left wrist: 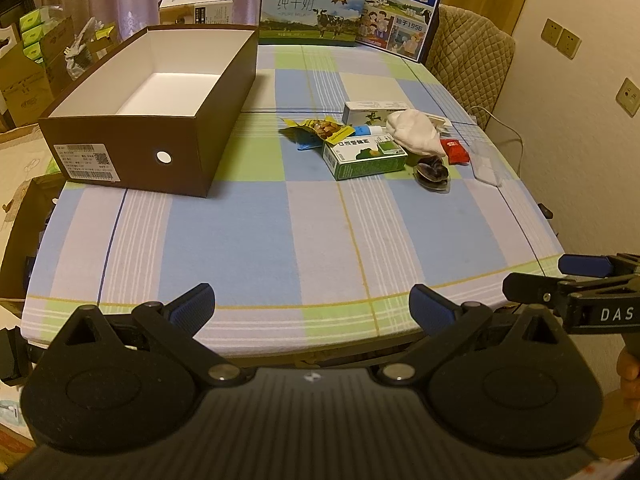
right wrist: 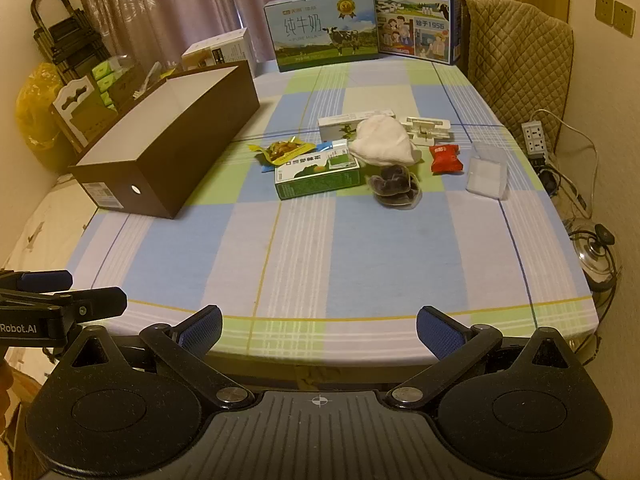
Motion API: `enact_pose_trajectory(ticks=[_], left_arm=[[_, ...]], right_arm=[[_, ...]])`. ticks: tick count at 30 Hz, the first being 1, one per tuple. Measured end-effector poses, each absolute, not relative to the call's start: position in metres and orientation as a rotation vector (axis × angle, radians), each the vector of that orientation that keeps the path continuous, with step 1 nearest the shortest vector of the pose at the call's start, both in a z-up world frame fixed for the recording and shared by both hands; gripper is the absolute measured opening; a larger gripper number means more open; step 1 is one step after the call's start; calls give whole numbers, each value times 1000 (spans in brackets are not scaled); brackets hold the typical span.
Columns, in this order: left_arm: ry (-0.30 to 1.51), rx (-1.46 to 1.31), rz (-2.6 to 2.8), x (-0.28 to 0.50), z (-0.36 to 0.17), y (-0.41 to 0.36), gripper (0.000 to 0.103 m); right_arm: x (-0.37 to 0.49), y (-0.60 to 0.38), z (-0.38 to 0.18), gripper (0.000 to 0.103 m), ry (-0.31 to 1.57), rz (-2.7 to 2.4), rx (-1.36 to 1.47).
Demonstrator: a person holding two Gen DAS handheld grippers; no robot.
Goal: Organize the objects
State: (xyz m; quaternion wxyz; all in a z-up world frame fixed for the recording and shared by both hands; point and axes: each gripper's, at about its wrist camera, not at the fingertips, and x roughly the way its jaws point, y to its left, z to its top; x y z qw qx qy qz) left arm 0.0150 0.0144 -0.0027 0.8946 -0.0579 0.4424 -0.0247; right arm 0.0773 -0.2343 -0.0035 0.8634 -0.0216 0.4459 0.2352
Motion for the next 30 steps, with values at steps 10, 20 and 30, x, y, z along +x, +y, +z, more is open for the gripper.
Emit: enact_pose_trajectory(ticks=[10,20,30], left_arm=[[918,-119,-51,16,-2,15,102],[920,-118,-54,16,-2,16,102],[922,-115,-76,13,-4,30,102]], right_arm=[[77,-232,-3,101,934,492,-47],[74,-224,-3,101,934,486,-47],[63,-211,-5,101,937,463,-42]])
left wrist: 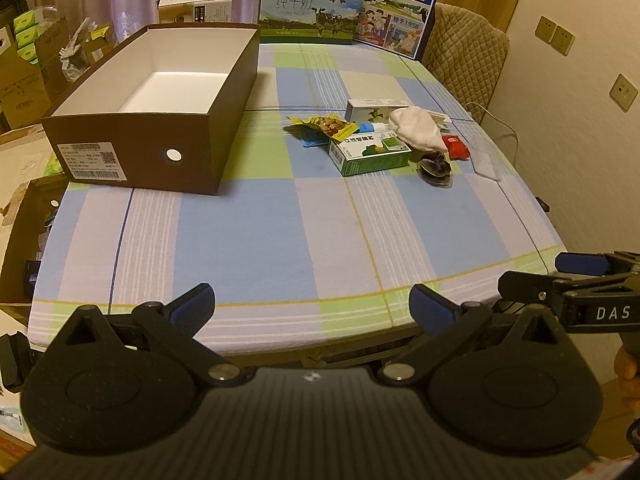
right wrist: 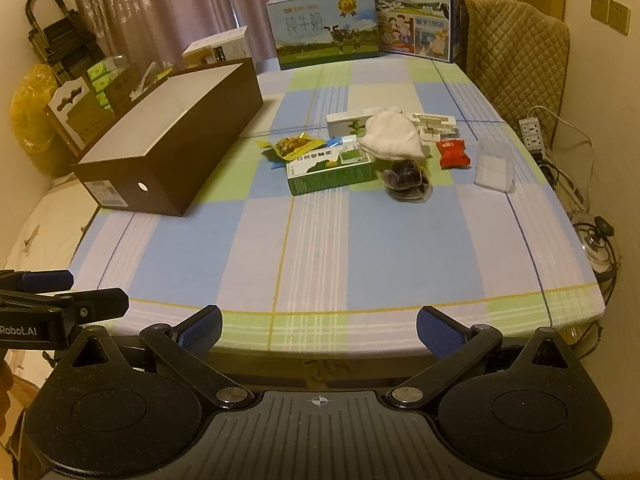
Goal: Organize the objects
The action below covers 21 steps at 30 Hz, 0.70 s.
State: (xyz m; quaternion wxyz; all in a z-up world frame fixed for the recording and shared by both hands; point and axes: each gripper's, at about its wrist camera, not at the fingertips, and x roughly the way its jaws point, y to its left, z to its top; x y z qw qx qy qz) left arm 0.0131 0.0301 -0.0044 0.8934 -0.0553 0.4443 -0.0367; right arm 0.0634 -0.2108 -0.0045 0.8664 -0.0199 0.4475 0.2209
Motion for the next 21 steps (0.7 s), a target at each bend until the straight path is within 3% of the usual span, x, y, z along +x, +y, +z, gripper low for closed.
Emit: enact_pose_trajectory(ticks=[21], left_arm=[[933,-109,-108,6,-6,55,102]], right_arm=[[50,-192,-12,101,938,408,-20]])
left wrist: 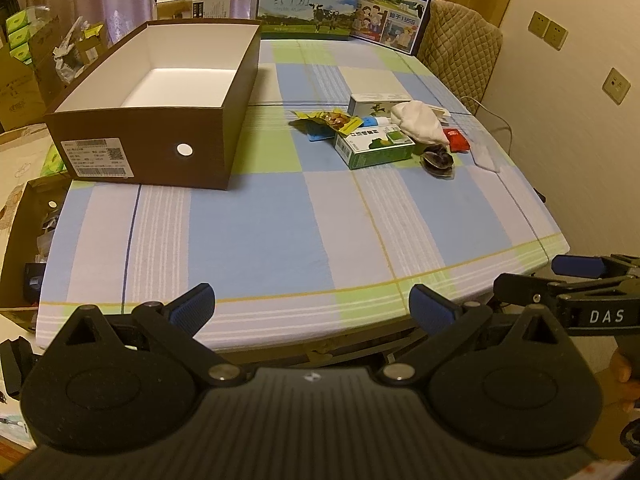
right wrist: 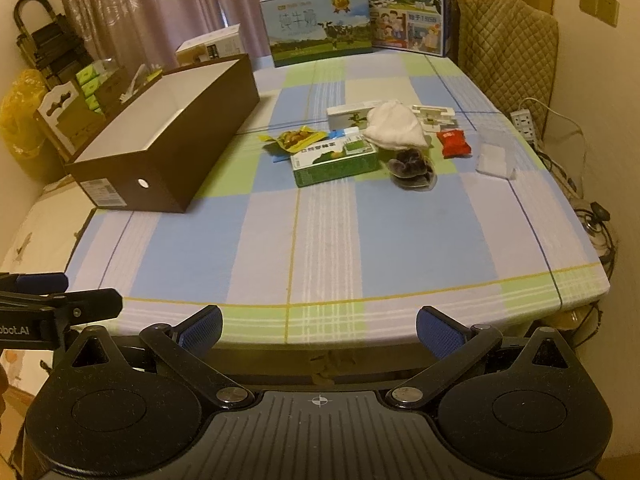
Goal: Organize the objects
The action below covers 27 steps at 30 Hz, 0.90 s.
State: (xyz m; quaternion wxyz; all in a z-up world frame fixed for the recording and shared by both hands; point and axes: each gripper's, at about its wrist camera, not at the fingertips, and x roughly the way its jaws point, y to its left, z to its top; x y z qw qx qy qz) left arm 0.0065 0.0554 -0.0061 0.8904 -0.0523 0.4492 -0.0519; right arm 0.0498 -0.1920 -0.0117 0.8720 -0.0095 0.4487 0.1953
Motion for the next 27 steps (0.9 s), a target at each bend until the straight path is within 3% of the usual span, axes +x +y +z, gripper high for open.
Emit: enact_pose_trajectory(ticks=[13,27], left_arm=[[948,-128,-127,25,-16,54,102],[920,-185,-81,85,-26,39,102]], right_arm=[[71,-218,-17,100,914,328,-9],[169,-262,-28,86,849,277,13]])
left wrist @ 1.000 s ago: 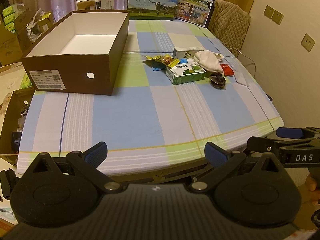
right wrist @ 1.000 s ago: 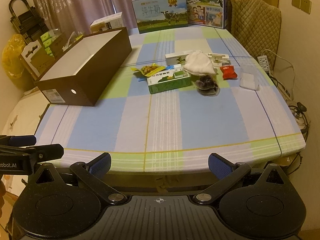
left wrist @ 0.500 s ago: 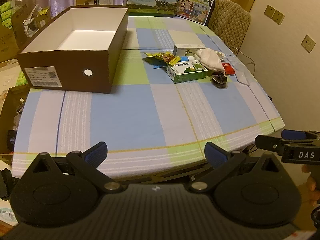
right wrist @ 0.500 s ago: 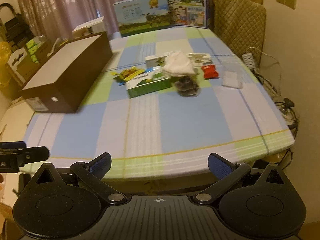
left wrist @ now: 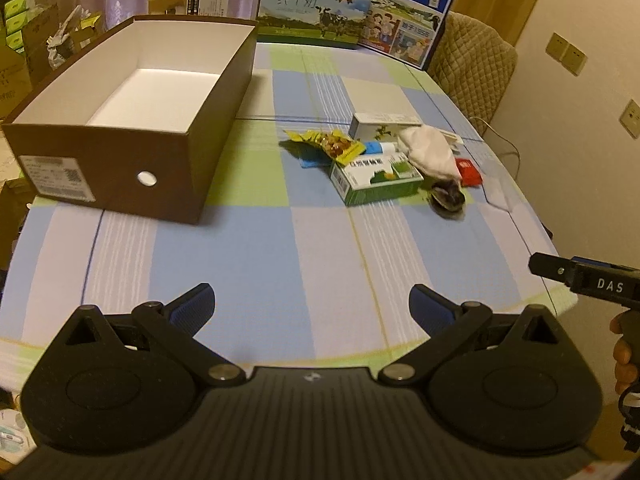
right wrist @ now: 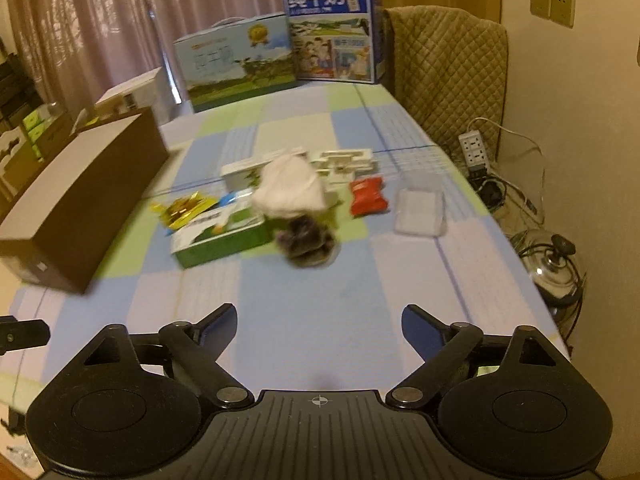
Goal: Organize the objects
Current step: 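Reach the left tool to the yellow snack bag while the right tool reaches the clear tray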
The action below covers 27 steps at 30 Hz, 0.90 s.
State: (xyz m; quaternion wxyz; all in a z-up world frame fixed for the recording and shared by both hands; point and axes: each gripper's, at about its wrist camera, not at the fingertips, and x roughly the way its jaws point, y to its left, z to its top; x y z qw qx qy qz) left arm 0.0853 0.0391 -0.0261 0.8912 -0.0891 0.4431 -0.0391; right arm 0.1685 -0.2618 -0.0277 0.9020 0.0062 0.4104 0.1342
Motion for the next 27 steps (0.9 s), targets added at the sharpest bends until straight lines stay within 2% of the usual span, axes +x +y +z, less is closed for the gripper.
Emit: enact_pose_trajectory(ticks=[11,27], left_arm=[[925,-220,-47,174,-41,9,100],[939,-287,35,257,-65,0,96]], right_arm=[[265,-304,-48,72,850,215,29],[366,-315,-92,64,926,183,12]])
